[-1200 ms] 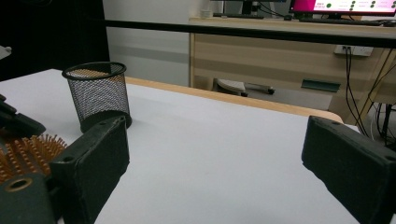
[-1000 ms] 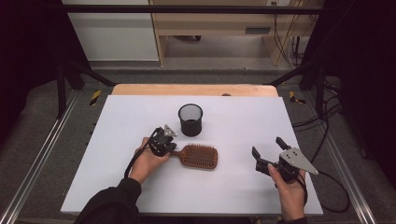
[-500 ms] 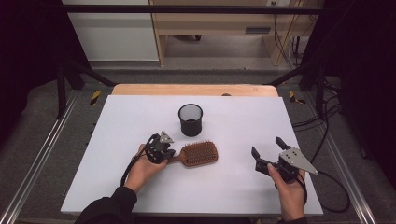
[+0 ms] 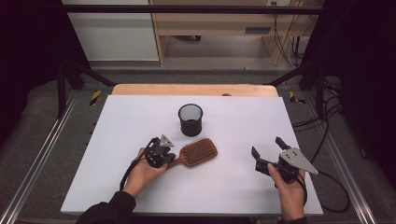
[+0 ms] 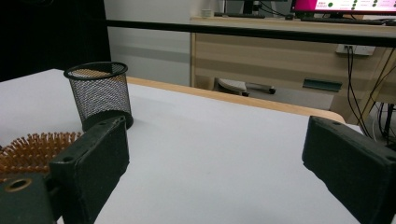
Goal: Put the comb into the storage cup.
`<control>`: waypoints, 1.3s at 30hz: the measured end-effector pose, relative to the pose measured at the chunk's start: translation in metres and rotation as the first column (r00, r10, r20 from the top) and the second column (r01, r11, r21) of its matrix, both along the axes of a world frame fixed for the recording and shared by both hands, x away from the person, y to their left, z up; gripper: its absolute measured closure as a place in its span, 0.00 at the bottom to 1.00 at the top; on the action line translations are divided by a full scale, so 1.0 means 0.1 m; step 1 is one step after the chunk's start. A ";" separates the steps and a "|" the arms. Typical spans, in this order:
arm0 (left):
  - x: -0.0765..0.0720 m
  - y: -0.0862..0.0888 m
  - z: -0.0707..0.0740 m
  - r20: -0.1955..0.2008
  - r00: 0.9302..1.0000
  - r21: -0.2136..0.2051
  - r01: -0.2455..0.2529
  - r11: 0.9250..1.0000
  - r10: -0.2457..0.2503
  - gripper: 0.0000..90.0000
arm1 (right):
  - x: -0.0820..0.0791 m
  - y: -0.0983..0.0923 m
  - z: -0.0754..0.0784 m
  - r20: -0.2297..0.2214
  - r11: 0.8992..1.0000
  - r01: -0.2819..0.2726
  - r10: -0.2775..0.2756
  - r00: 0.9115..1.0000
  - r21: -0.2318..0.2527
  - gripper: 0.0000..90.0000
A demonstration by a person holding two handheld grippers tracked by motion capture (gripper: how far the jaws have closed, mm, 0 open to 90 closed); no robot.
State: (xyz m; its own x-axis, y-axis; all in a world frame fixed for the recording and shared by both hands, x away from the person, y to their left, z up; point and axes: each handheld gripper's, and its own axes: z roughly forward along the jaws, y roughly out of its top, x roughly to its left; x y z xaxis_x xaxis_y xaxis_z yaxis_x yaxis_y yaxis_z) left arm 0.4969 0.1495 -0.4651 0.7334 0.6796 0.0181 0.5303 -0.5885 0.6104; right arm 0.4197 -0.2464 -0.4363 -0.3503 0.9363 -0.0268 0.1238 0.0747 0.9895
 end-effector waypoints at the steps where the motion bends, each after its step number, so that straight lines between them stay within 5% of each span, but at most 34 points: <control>1: -0.01 0.00 0.00 -0.003 1.000 -0.001 0.001 1.000 -0.001 1.00 | 0.00 0.00 0.00 0.000 1.000 0.000 0.000 1.000 0.000 0.08; 23: -0.10 -0.11 0.01 -0.014 1.000 0.011 0.019 1.000 -0.019 1.00 | 0.00 -0.01 0.01 0.001 1.000 0.001 -0.001 1.000 0.011 0.08; 39: -0.19 -0.05 0.18 0.027 1.000 -0.024 -0.011 1.000 0.012 1.00 | 0.00 0.00 0.01 -0.001 1.000 -0.003 0.003 1.000 0.010 0.08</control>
State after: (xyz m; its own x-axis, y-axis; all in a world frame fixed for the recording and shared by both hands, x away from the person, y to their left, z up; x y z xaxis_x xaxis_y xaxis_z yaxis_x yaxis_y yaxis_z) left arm 0.4781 0.1447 -0.4466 0.7248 0.6886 0.0214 0.5202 -0.5674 0.6384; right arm 0.4200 -0.2468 -0.4355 -0.3532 0.9354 -0.0170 0.1242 0.0649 0.9901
